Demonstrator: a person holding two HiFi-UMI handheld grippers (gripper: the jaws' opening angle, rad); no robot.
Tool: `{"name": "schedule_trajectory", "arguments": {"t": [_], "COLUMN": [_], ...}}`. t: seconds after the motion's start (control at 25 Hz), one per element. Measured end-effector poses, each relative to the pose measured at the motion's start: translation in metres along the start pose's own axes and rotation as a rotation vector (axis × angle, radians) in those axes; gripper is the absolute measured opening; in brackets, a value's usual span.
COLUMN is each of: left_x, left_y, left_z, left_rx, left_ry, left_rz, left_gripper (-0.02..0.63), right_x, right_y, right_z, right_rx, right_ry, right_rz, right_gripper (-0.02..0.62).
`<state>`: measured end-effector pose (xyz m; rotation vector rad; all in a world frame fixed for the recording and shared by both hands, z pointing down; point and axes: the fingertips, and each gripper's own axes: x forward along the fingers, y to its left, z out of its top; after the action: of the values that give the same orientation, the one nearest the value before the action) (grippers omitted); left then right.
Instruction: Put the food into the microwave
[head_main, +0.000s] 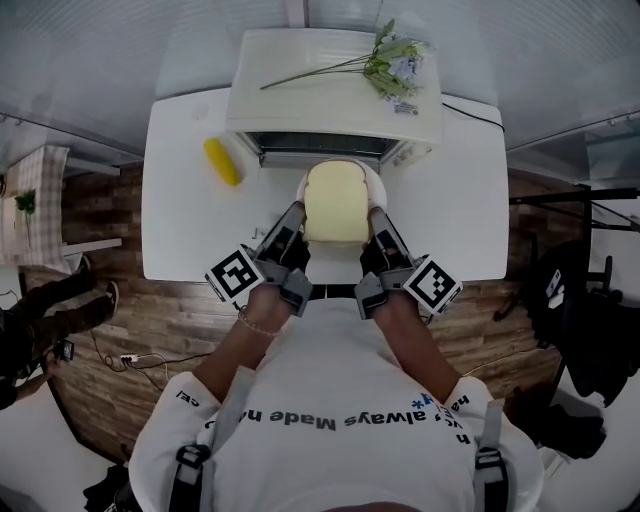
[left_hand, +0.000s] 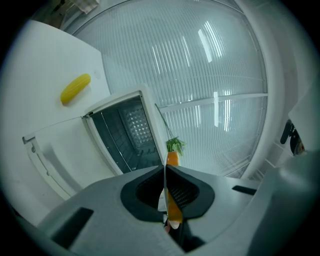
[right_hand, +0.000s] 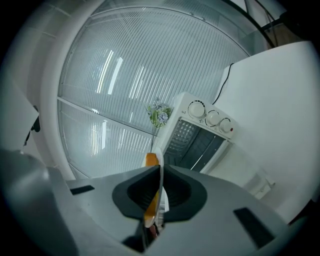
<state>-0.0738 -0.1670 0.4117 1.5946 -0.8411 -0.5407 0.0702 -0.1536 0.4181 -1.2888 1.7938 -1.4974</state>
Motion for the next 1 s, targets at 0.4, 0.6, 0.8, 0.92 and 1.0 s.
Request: {"name": "schedule_trajectory", "arguments": {"t": [0.4,0.6,0.8,0.92,1.0], "left_x": [0.026,0.044,0.059,0.066,0.072], "left_y": [0.056,0.086,0.117,0.132,0.141], "left_z": [0.009,0.015,0.023,0.027,0.028], "left_rx": [-0.016,0.002,0.038,0.04,0.044], "left_ry": [0.024,0.031,0.042,0.042,0.044], "left_rz": [0.041,0.069,0.11,0.127,0.137], "left_gripper": [0.017,0.017,0.017,0.017,0.018], "right_x": [0.036,0.059,0.081,0.092,0.098], "right_y": [-0.053,-0.076,-0.103,-0.117,-0.125], "right_z": [-0.006,-0.004,-0.004,-0.006,-0.005], "right_rx": [0.008,0.026,0.029,0.039,0.039], "right_ry": [0.025,0.012,0.027,0.038,0.041], "right_rz": [-0.044,-0.051,-0.078,-0.087,-0.097], "right_gripper": [0.026,0.026,0.026,0.026,0.026]}}
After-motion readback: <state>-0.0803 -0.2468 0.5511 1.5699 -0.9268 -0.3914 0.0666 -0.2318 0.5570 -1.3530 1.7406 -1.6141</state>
